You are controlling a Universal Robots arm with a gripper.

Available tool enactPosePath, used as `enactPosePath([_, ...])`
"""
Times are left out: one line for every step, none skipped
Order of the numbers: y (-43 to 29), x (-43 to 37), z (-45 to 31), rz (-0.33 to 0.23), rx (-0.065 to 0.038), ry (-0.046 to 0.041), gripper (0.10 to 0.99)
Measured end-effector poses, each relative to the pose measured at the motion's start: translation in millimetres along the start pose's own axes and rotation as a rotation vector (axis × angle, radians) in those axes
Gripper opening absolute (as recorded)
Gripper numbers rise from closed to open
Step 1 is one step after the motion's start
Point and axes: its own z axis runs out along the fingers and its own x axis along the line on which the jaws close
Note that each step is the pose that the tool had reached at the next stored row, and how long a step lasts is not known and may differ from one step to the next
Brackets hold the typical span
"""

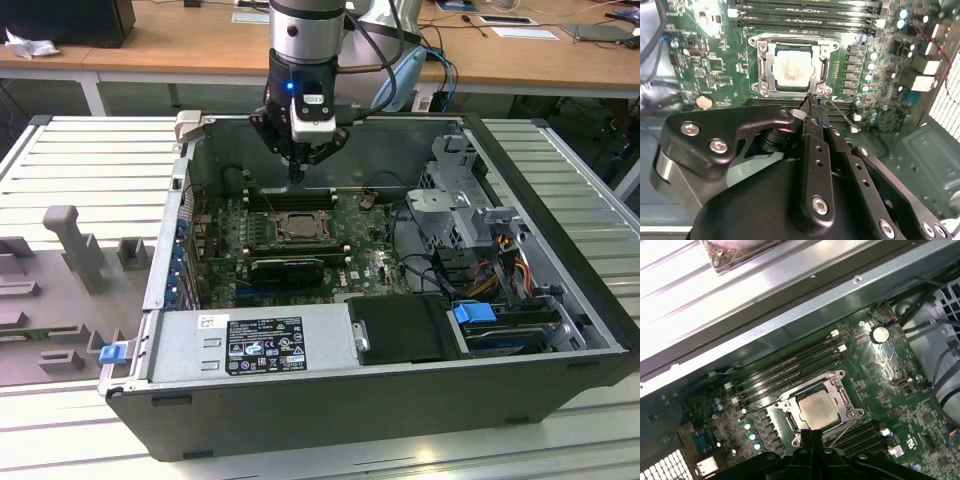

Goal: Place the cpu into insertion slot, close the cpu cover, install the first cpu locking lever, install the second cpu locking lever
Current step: 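Install the first cpu locking lever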

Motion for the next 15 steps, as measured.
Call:
enactPosePath([0.0,0.0,0.1,-0.014,0.0,0.0004,0.106])
enactPosePath([0.0,0.0,0.2,-0.041,0.001,0.0011,0.106])
enactPosePath([0.0,0.0,0.2,-0.062,0.002,0.0016,0.106])
enactPosePath([0.0,0.0,0.2,-0.079,0.002,0.0021,0.106])
enactPosePath([0.0,0.0,0.2,-0.102,0.003,0.0026,0.106])
enactPosePath([0.0,0.0,0.2,-0.111,0.003,0.0029,0.106])
enactPosePath([0.0,0.1,0.2,-0.115,0.003,0.003,0.106])
enactPosePath([-0.1,0.2,0.2,-0.118,0.004,0.003,0.106])
enactPosePath([-0.2,0.5,0.2,-0.124,0.004,0.0032,0.106])
enactPosePath([-0.3,0.7,0.2,-0.129,0.004,0.0033,0.106])
enactPosePath([-0.4,0.9,0.2,-0.132,0.004,0.0034,0.106])
enactPosePath([-0.5,1.1,0.2,-0.135,0.004,0.0034,0.106])
enactPosePath([-0.6,1.3,0.2,-0.138,0.004,0.0035,0.106])
enactPosePath([-0.6,1.5,0.2,-0.141,0.004,0.0035,0.106])
enactPosePath([-0.7,1.5,0.2,-0.143,0.004,0.0035,0.106])
